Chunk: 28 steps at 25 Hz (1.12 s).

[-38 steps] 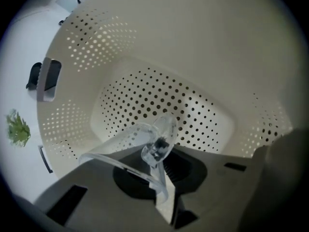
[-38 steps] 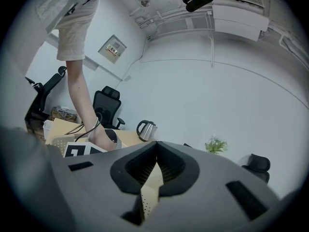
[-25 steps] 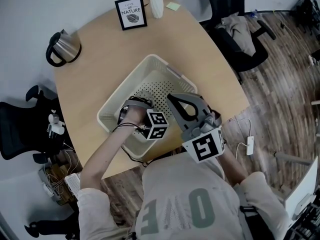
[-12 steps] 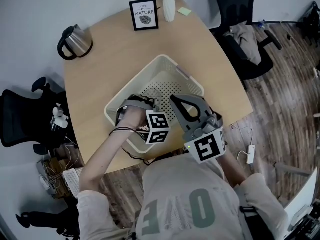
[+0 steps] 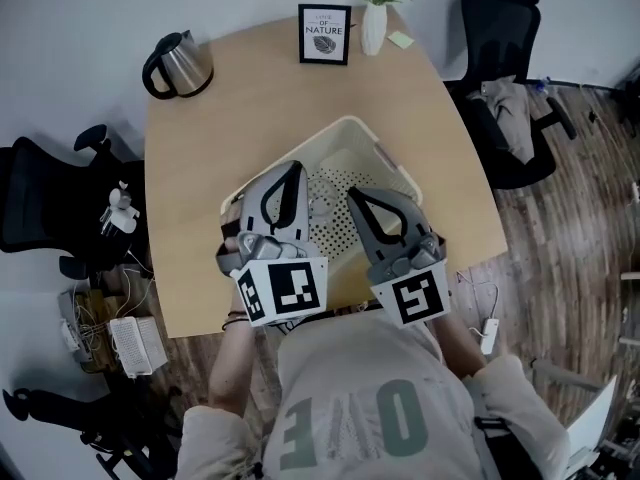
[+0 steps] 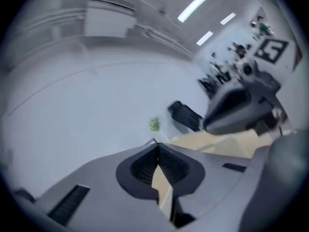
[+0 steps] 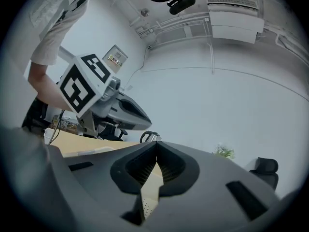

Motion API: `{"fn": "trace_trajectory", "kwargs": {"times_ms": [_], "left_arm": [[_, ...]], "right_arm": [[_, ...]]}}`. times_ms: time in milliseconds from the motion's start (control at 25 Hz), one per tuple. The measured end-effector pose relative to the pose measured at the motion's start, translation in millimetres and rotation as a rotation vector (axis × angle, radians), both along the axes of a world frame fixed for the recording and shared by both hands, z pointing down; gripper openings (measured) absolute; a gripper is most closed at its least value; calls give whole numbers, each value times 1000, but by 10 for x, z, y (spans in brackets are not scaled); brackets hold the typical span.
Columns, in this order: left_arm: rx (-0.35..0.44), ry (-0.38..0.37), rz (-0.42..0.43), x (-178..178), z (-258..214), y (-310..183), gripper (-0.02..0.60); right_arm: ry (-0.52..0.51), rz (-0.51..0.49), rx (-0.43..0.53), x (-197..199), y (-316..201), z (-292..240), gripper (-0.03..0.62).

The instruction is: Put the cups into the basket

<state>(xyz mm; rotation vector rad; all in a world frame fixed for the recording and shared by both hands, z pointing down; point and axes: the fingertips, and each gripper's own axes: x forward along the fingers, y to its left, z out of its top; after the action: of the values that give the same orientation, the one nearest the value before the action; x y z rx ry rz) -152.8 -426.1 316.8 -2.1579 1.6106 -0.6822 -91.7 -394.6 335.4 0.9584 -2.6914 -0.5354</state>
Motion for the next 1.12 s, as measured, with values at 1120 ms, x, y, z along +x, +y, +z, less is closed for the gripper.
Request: {"fn": "trace_trajectory", "kwargs": {"times_ms": [1120], "left_arm": [[133,312,-136,-250,177,631,9]], "right_arm": [[5,-42,-68,-189,110,180,-2]]}}
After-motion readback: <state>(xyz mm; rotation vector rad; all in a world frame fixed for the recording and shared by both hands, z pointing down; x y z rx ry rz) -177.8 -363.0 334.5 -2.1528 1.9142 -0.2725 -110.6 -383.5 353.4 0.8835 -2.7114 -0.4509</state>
